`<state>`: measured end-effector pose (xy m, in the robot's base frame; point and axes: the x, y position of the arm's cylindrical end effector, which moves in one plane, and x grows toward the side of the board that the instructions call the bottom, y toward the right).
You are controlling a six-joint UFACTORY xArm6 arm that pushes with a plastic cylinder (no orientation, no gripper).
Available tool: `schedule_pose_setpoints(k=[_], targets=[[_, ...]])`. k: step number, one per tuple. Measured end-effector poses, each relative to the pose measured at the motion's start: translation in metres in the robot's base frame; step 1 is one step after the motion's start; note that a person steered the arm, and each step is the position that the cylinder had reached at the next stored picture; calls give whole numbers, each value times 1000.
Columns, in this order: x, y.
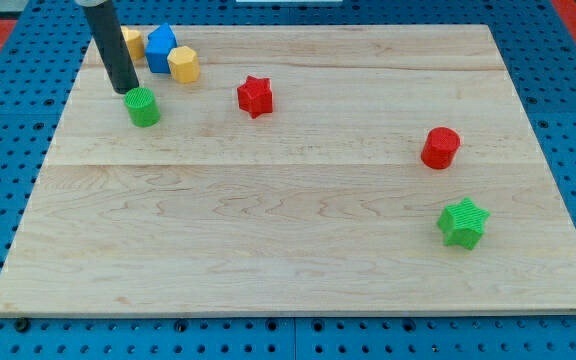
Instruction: Move the green circle below the red star
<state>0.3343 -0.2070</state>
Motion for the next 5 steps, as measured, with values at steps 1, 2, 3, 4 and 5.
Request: schedule_pose_setpoints(k=[1,2,3,4,5], targets=[[68,75],[91,103],[130,73],[161,110],[130,132]])
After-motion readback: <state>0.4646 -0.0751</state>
